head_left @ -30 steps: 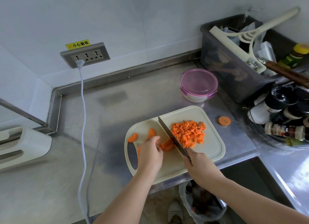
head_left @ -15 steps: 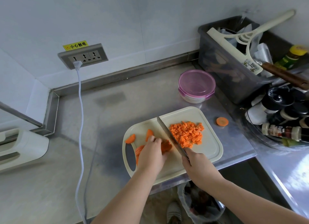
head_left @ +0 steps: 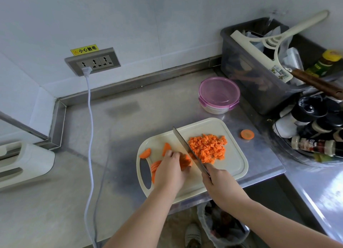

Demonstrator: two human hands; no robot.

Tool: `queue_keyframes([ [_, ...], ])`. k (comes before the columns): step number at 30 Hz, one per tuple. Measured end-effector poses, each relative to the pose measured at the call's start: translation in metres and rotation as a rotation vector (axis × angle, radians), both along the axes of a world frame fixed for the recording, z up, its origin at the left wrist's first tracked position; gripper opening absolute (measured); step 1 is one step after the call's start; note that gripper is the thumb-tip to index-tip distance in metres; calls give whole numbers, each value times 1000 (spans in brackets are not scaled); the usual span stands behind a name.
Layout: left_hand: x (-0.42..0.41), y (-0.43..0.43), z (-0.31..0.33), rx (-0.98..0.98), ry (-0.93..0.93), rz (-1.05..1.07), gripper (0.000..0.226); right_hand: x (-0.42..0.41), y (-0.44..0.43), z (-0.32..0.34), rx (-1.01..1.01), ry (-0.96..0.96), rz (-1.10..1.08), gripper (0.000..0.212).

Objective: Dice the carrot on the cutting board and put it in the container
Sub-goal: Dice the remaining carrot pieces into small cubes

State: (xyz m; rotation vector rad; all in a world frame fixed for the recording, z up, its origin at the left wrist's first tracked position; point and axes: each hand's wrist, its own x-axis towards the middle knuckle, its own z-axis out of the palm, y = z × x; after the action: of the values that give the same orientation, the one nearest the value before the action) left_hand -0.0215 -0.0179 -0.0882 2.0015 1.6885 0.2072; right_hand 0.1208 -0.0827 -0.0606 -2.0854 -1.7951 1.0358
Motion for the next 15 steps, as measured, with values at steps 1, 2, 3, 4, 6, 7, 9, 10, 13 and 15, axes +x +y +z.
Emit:
queue_keyframes([
  [1, -1, -1, 0, 10, 1, -2, 34, -1, -1, 0, 9, -8, 7, 16],
  [2, -1, -2, -1, 19, -1, 0, 34, -1, -2, 0, 14, -19, 14, 18],
  [3, -2, -3, -1, 28, -2, 3, 34, -2, -4, 0, 16, -31, 20, 20],
  [4, -3, -4, -1, 39, 3, 3, 33, -3, -5, -1, 16, -41, 23, 22],
  [6, -4, -7, -2, 74, 27, -8, 30, -5, -7, -1, 17, -56, 27, 25],
  [7, -5, -9, -2, 99, 37, -18, 28, -5, -7, -1, 17, -60, 30, 25],
  [9, -6, -11, -4, 146, 46, -46, 25, -6, -8, -2, 17, -61, 34, 25],
  [10, -7, -11, -4, 157, 44, -62, 24, -6, -9, -3, 16, -60, 36, 25],
  [13, -8, -11, -6, 152, 13, -90, 25, -7, -9, -5, 16, -59, 39, 24],
  [15, -7, -10, -5, 155, 14, -107, 26, -7, -9, -7, 14, -59, 37, 24],
])
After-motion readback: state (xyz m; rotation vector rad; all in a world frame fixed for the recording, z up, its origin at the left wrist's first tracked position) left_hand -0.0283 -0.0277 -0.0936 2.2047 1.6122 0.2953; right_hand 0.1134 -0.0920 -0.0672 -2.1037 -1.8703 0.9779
